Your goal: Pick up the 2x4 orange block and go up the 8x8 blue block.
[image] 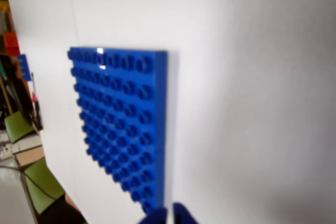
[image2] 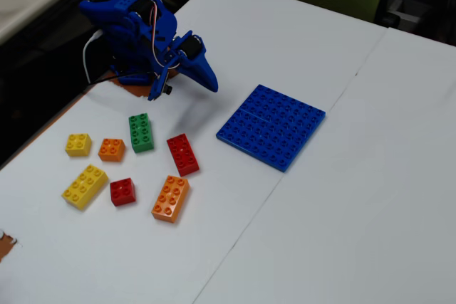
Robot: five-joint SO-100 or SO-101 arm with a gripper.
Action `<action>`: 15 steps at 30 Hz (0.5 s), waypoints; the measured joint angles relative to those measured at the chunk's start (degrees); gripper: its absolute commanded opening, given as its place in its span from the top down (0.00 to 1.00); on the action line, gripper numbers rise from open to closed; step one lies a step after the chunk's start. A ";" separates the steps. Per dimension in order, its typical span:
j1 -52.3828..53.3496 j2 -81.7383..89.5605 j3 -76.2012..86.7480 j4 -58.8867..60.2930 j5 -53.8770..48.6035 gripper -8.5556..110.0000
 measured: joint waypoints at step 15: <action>-1.14 0.00 0.88 -5.98 -64.95 0.88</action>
